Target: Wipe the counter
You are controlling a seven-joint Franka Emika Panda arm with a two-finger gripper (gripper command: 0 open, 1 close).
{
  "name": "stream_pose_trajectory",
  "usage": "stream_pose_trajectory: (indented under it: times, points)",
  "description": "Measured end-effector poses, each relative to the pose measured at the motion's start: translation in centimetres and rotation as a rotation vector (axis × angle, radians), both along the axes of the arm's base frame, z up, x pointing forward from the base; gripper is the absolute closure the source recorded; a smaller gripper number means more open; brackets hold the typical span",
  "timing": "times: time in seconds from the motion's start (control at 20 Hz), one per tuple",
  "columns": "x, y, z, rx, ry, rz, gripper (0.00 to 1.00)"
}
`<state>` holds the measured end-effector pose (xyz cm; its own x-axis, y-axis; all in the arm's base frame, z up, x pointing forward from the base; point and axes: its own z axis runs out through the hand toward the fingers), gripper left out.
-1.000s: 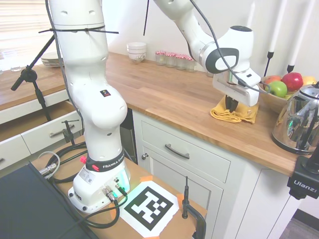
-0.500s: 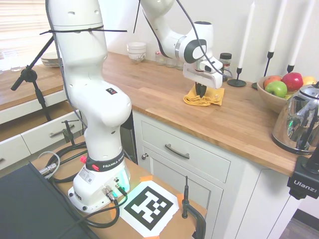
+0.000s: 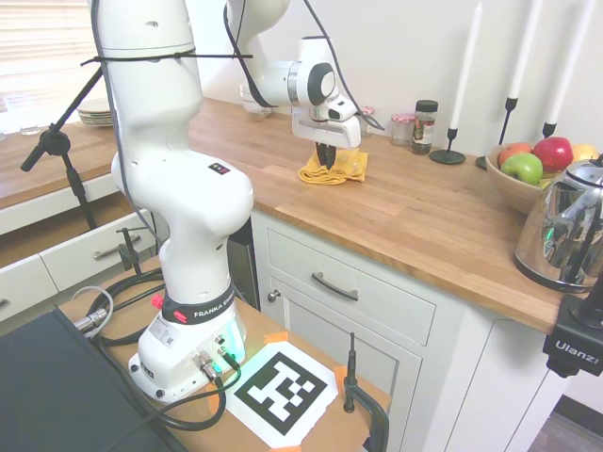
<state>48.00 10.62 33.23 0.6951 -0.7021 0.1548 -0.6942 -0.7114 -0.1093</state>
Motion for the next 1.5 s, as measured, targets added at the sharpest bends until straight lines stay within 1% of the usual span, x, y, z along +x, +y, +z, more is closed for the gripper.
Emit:
stream_pose_trajectory:
  times: [0.25,0.45,0.7,0.85,1.05,1.3,1.5]
  points:
    - [-0.9,4.6,0.5,-0.023,0.002,0.058,1.0]
    - [-2.1,8.2,-0.7,-0.069,0.0,0.107,1.0]
    - [-3.0,10.6,-0.9,-0.103,-0.022,0.149,1.0]
    - [-3.1,10.8,-0.9,-0.103,-0.024,0.144,1.0]
    - [-1.8,8.2,-0.7,-0.059,-0.006,0.078,1.0]
    - [1.0,-0.6,-0.6,-0.014,-0.005,-0.009,1.0]
    - [1.8,-6.6,-0.6,0.039,-0.009,-0.066,1.0]
